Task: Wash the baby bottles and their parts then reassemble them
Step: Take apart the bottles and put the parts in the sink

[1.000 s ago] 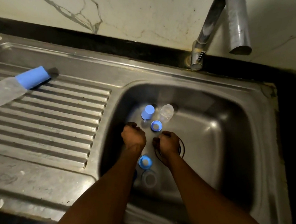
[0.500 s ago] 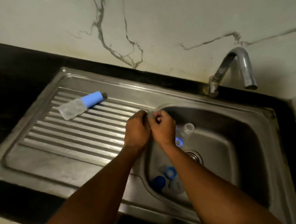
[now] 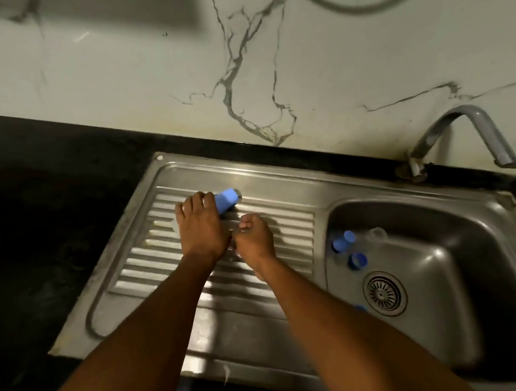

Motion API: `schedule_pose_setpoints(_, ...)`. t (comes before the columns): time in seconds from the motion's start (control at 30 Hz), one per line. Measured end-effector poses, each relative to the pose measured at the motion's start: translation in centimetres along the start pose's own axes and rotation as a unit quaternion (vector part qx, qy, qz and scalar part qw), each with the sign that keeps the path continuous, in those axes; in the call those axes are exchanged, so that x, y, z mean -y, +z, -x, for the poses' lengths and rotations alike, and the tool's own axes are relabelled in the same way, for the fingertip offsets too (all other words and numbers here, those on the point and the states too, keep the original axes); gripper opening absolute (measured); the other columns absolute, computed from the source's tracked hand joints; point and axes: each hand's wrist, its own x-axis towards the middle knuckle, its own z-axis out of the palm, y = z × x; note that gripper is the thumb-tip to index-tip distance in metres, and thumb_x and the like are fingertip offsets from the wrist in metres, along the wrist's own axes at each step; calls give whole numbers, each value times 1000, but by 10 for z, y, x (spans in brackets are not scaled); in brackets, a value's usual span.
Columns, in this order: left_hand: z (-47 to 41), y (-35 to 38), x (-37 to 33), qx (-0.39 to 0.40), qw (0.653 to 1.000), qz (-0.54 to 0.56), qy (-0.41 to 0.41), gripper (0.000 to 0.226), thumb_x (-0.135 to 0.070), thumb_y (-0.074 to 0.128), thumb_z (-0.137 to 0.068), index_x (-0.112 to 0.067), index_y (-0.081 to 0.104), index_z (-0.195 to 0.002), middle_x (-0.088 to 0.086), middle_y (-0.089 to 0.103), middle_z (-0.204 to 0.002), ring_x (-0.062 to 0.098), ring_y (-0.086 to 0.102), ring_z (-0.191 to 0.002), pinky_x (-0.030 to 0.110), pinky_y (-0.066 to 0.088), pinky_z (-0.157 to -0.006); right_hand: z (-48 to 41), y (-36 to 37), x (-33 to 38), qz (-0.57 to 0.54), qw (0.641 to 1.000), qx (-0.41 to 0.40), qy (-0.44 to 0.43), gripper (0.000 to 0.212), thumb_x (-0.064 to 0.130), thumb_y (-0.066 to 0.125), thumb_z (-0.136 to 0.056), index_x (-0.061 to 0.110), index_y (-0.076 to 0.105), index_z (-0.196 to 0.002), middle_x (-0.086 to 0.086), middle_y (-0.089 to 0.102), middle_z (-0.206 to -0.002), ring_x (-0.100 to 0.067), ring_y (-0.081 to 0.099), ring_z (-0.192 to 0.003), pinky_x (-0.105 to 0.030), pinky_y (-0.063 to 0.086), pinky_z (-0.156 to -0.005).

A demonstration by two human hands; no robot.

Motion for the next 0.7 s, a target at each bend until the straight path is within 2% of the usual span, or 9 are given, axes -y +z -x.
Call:
schedule_pose_setpoints(0.1,-3,4,10,77,994,-26,-72,63,-21,68,-81,-9,42,-137,17,53,-133,37,48,-124,49,32,-109,5,7,1,-24,999,31,24,34,14,65,-72,29,55,-100,2,63,-104,-27,63,-87,-48,57,-80)
schedule_pose_setpoints(0.23,-3,-1,11,95,991,-12,-92,62,-23,68,-86,-10,39,-139,17,53,-133,36,49,-123,47,40,-101,9,11,-2,-61,997,41,39,38,32,67,-68,25,58,-105,-3,67,-102,-30,68,-94,-57,58,-83)
schedule_pose_setpoints(0.3,-5,-1,6,93,985,99,-106,59,-27,71,-85,-6,44,-133,20,55,-127,38,52,-117,46,44,-92,14,5,2,-105,993,44,42,38,41,69,-76,20,60,-107,-9,70,-105,-32,70,-98,-58,58,-83)
schedule_pose_setpoints(0.4,2,-8,-18,101,938,306,-132,49,-25,76,-81,-6,54,-120,14,64,-110,31,63,-96,32,46,-73,15,-13,8,-170,983,56,49,31,44,63,-94,17,64,-109,-8,74,-106,-26,72,-95,-53,58,-87)
schedule_pose_setpoints(0.47,11,-11,-41,141,911,371,-111,41,-20,77,-79,-10,59,-115,6,69,-100,21,66,-83,24,47,-63,14,-36,11,-197,979,30,49,34,47,57,-97,19,66,-114,-8,75,-107,-24,73,-94,-50,59,-86)
schedule_pose_setpoints(0.53,22,-11,-65,192,888,407,-91,37,-22,78,-76,-14,62,-109,1,71,-92,11,66,-72,15,44,-52,13,-65,15,-219,974,-23,46,47,54,60,-92,15,67,-117,-11,74,-109,-27,73,-96,-47,59,-86)
schedule_pose_setpoints(0.6,32,-10,-91,222,877,419,-80,38,-36,78,-73,-18,62,-102,-1,71,-88,12,67,-71,19,45,-53,9,-98,18,-237,969,-71,28,53,56,68,-86,10,69,-112,-14,73,-108,-26,71,-98,-45,56,-91)
schedule_pose_setpoints(0.67,40,-6,-118,266,869,415,-48,44,-48,72,-69,-18,61,-100,0,71,-91,19,68,-79,28,48,-63,11,-136,20,-259,961,-93,14,31,39,71,-89,11,69,-101,-10,72,-97,-21,69,-90,-39,54,-88)
schedule_pose_setpoints(0.7,46,-5,-133,294,859,418,-28,42,-47,69,-70,-18,60,-99,1,70,-92,22,67,-82,31,48,-67,13,-155,19,-273,958,-92,13,19,29,72,-89,11,68,-93,-8,70,-85,-19,67,-79,-36,56,-79)
